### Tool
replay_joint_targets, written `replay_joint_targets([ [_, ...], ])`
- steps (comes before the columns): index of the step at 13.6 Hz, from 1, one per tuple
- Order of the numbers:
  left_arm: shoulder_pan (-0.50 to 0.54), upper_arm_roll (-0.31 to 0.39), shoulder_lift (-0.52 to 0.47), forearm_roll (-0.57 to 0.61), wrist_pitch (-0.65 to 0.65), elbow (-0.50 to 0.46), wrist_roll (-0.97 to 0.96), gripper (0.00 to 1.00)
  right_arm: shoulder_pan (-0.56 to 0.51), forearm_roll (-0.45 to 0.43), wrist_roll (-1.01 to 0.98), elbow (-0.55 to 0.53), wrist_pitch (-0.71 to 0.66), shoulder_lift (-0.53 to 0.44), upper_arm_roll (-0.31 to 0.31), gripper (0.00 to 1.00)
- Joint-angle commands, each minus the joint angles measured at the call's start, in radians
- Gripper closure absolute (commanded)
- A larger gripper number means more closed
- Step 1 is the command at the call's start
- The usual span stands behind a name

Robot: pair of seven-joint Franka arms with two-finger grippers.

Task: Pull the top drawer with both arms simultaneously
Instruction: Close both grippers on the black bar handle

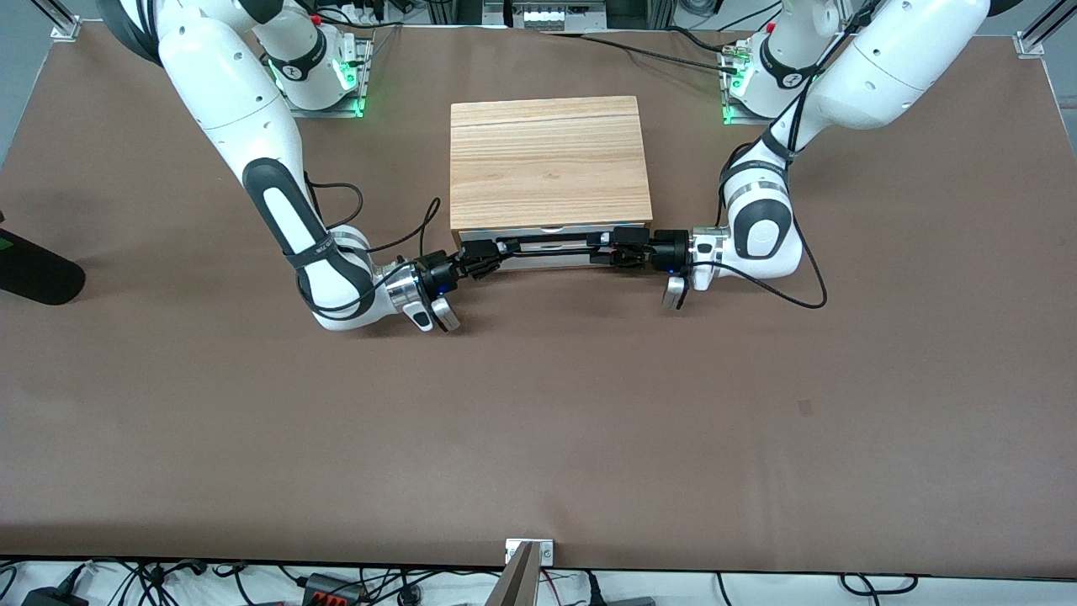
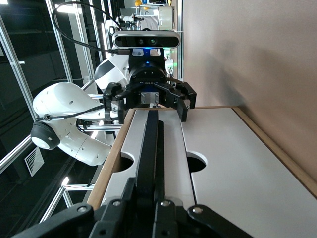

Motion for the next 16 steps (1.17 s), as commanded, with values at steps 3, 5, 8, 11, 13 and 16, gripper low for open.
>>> replay_joint_targets([
  [3,0.007,-0.017,-0.045,0.011,0.000,-0.040,0.000,0.44,0.006,0.014,0.017,-0.011,-0.013,-0.017,0.004,1.00],
  [5,0.015,-0.024,-0.073,0.011,-0.001,-0.064,-0.002,0.45,0.006,0.014,0.017,-0.011,-0.013,-0.017,0.004,1.00],
  [8,0.015,-0.024,-0.085,0.011,-0.003,-0.069,-0.002,0.58,0.006,0.014,0.017,-0.010,-0.006,-0.017,0.004,1.00],
  [11,0.017,-0.024,-0.084,0.010,-0.001,-0.068,0.000,0.68,0.008,0.016,0.017,-0.008,-0.003,-0.016,0.004,1.00],
  [13,0.017,-0.024,-0.081,0.010,-0.001,-0.068,0.000,0.72,0.008,0.016,0.016,-0.005,-0.003,-0.016,0.004,1.00],
  [16,0.018,-0.024,-0.076,0.010,0.000,-0.066,0.000,0.75,0.008,0.014,0.016,-0.002,-0.003,-0.016,0.004,1.00],
])
